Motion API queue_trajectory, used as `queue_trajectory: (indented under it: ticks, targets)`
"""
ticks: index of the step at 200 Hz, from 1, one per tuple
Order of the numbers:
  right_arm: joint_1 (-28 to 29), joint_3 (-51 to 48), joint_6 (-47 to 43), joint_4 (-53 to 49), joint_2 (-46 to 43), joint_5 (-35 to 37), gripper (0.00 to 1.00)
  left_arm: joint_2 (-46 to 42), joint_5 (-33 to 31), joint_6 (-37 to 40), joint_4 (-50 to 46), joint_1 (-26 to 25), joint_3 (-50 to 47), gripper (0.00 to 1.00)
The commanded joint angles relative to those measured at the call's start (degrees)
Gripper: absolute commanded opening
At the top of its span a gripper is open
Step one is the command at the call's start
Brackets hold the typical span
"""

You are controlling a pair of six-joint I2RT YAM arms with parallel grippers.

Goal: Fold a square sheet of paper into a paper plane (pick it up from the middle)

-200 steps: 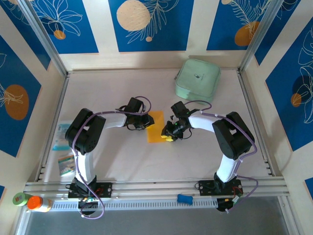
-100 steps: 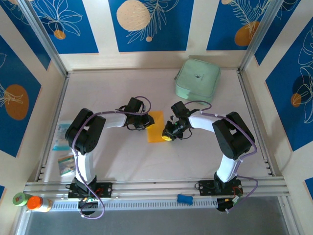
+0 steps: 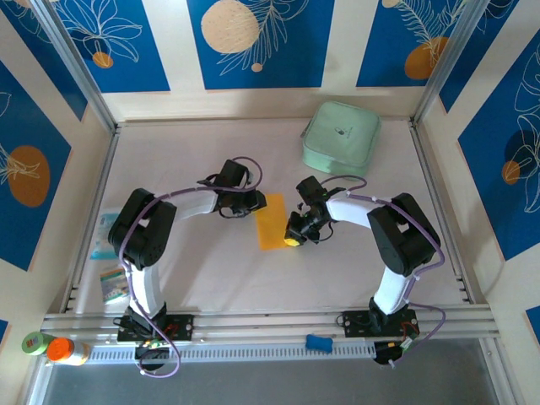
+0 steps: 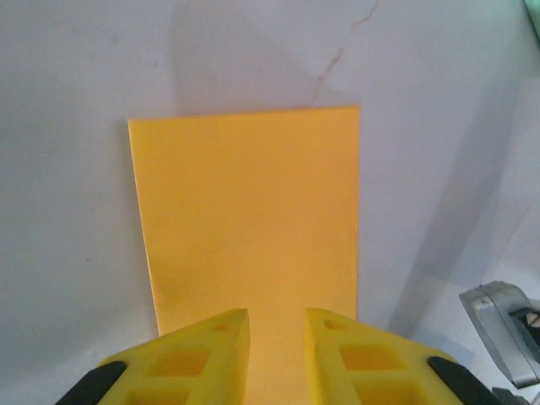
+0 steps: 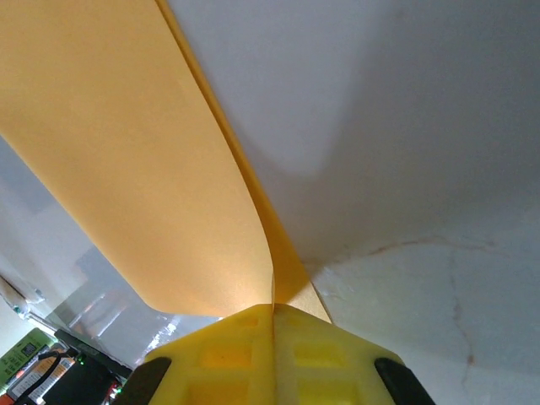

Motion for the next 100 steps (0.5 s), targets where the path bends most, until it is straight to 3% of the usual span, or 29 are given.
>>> queue_trajectory:
  ticks: [1,100]
  targets:
    - [-0.33,1.75,-0.57,-2.14,-1.61,-0.40,0.00,1.17,-2.52,3.46,-4.67,0.25,2.50,0.24]
    - [0.71,3.45,-3.49,1.81,-1.35,-3.06,0.00,6.78,-2.62,6.12,-10.45,-0.04,5.56,0.19]
